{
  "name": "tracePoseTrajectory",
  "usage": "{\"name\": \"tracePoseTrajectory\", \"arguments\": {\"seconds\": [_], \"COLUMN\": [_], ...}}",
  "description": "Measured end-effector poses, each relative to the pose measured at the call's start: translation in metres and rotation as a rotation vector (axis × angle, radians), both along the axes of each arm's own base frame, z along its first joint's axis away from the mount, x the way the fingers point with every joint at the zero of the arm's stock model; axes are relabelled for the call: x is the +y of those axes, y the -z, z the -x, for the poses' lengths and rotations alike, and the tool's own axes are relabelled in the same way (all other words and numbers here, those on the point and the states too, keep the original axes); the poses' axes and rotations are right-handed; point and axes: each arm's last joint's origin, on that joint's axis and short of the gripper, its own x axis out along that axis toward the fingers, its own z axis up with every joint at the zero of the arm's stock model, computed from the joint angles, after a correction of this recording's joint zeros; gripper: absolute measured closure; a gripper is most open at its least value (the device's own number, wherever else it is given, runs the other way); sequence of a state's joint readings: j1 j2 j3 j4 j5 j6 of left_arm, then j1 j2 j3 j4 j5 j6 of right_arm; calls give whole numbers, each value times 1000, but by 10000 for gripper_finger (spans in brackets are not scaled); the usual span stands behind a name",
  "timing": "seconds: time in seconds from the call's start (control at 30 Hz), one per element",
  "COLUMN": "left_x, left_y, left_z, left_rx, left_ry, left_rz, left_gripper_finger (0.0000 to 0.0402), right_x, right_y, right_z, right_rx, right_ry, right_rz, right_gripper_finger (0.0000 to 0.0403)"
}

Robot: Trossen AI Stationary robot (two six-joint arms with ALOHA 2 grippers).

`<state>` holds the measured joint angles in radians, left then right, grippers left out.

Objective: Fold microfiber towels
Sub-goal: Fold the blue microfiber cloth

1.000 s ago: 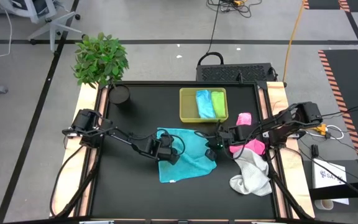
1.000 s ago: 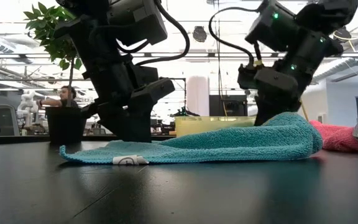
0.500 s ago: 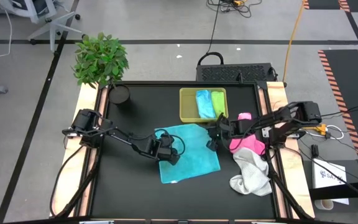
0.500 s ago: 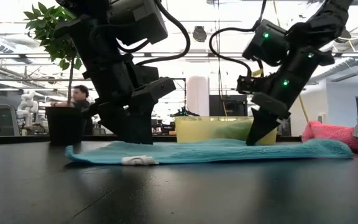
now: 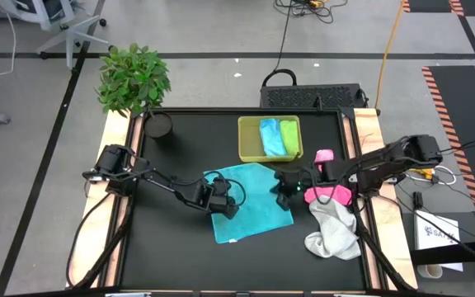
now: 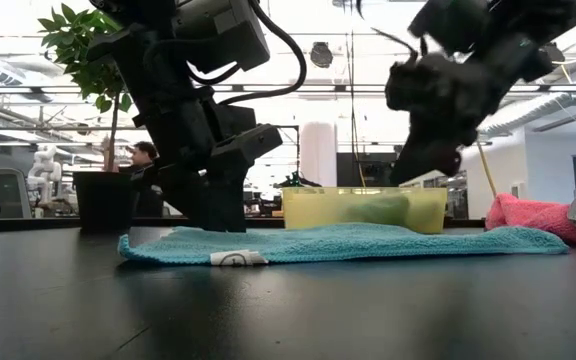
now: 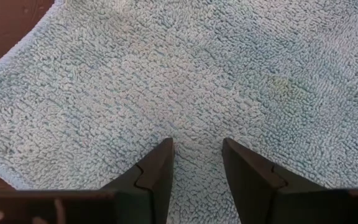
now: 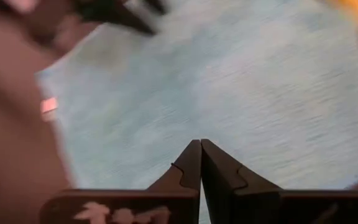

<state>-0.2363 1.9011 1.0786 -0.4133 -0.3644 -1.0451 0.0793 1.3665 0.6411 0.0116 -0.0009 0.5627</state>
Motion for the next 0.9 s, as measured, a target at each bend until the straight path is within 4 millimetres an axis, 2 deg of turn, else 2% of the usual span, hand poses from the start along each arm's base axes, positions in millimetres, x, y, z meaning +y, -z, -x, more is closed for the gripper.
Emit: {"name": "tracePoseTrajectory", "arguments": {"seconds": [0.23,0.47,0.6,0.9], "left_x": [0,0,0,-7], "left_y": [0,0,0,0], "left_z": [0,0,0,0], "left_rx": [-1,0,0,-1], "left_ry": [0,10,13,40], "left_rz": [-1,-6,-4,19], "left_gripper_finger": [259,259,259,259], "right_x": [43,56,64,107], "right_y": [12,38,47,59], "right_z": [6,2,-1,-1], "right_rx": [73,149,153,85], "right_ry": [-93,-89,-90,-148], "right_rz": [-57,-22,-65,-216], "right_gripper_finger": [403,403,403,403]}}
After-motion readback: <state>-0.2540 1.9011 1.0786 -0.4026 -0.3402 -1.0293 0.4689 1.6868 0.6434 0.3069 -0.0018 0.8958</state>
